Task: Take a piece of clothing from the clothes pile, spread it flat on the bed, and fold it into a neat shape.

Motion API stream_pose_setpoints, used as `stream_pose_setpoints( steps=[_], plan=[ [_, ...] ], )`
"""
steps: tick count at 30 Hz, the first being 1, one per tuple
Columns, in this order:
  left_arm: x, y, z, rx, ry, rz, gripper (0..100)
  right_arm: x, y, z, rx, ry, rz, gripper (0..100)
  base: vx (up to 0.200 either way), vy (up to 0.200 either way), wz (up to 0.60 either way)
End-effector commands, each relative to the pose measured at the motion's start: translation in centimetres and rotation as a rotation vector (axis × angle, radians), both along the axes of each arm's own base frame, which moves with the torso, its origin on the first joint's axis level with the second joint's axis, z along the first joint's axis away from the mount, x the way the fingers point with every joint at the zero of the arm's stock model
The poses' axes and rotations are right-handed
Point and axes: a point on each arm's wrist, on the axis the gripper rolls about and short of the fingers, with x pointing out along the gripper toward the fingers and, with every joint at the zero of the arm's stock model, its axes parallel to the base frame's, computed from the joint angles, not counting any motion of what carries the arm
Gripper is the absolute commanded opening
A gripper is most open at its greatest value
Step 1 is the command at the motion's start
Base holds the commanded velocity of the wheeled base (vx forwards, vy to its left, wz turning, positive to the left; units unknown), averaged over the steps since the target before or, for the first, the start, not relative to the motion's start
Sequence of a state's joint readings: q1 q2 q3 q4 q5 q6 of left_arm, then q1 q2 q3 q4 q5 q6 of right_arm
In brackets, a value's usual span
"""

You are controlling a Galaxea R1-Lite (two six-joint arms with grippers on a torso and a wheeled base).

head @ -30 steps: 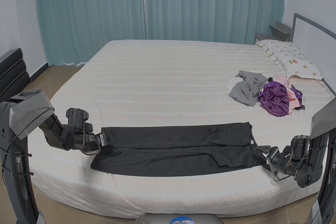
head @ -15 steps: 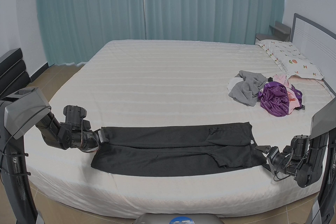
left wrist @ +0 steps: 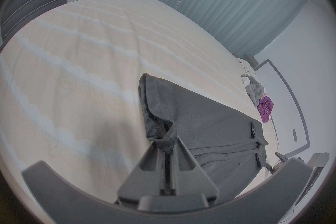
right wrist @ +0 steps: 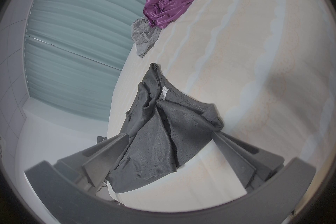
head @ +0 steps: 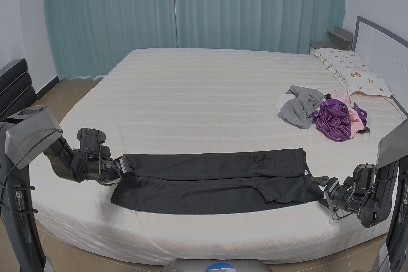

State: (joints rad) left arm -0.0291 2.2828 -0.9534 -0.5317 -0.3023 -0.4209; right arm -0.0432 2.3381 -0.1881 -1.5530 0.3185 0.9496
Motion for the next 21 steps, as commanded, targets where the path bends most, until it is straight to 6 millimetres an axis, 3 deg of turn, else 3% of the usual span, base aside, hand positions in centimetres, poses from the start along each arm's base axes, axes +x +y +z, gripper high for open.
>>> stream_pose_setpoints(
  steps=[1,3,15,21],
  plan=[
    [0.2,-0.1,0.2,-0.014,-0.006,0.013,0,0.1,0.0,0.1,0.001,-0.014,0.0,100,-0.2,0.0,0.0],
    [0.3,-0.1,0.2,-0.019,-0.005,0.018,0,0.1,0.0,0.1,0.001,-0.014,0.0,100,-0.2,0.0,0.0],
    [1.8,-0.7,1.1,-0.114,-0.087,0.084,0,0.2,0.0,0.1,0.001,-0.017,0.0,100,0.0,0.0,0.0],
    [1.6,-1.1,1.3,-0.117,-0.085,0.074,0,0.2,0.0,0.1,0.001,-0.015,0.001,100,0.0,-0.2,0.0]
  ],
)
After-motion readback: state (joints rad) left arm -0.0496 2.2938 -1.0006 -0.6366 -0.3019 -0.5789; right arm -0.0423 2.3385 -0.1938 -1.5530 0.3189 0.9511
